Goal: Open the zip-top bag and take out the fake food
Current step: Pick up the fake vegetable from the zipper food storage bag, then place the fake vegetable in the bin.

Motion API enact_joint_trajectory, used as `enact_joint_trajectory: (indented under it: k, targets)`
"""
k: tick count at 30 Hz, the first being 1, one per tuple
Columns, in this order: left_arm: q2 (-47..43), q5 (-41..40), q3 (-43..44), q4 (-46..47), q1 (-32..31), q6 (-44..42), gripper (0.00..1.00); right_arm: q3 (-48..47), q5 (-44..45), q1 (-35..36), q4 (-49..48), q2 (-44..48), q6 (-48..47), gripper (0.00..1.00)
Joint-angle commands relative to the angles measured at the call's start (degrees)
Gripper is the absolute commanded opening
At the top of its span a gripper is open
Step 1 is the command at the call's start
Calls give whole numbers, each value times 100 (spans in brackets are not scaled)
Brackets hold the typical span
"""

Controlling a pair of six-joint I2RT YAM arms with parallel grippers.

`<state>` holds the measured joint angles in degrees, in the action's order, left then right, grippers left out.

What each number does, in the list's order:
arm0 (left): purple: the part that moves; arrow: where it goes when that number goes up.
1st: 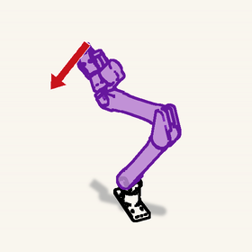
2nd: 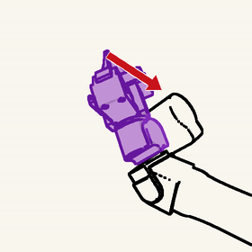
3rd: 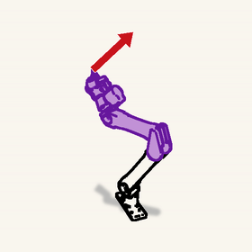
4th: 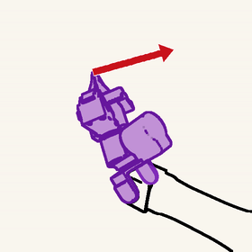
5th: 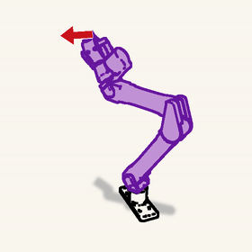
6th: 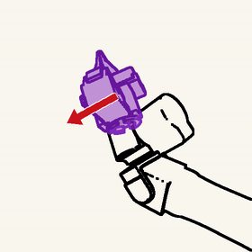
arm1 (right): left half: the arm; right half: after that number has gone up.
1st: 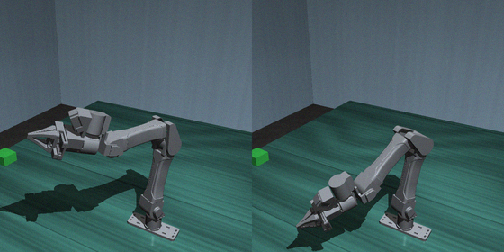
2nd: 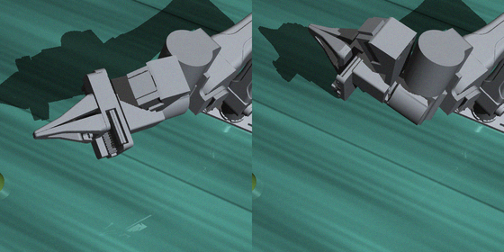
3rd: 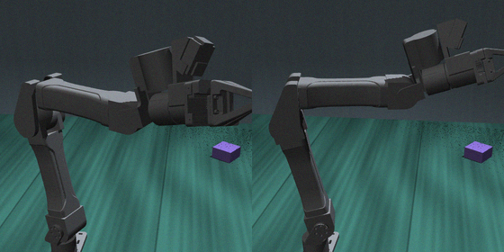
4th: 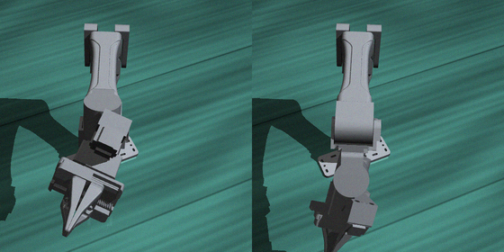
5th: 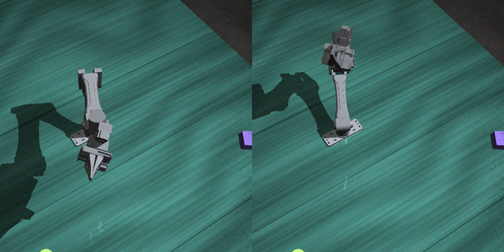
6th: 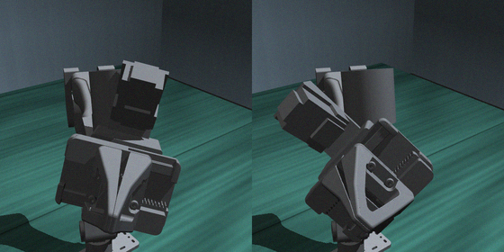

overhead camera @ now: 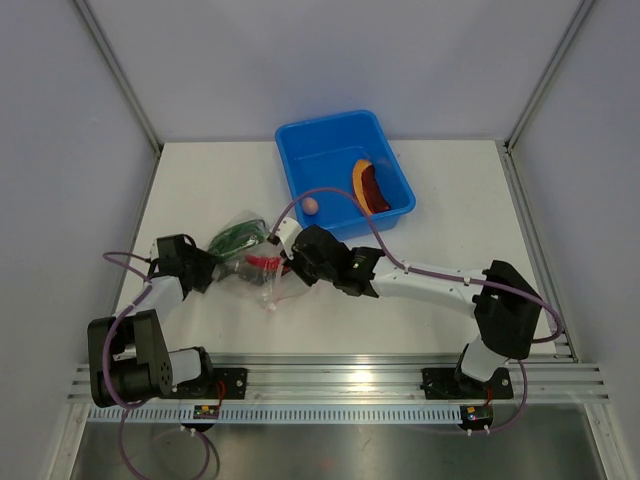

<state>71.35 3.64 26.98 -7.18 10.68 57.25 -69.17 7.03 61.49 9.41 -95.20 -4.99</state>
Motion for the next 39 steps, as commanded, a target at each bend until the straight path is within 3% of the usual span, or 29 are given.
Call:
enact_joint_trajectory:
  k: [1,23,39]
  targets:
    - [2,-109,123,-73,40,-48,58,149,448,-6,-167,440,-177,0]
    - [-200,-329,-97,-143,330,233,58,1511,809,-1165,-1124,2531,745,0]
    - [-245,-285,-88,-205,330,181,58,2170,2285,-1552,-1784,2937,1185,0]
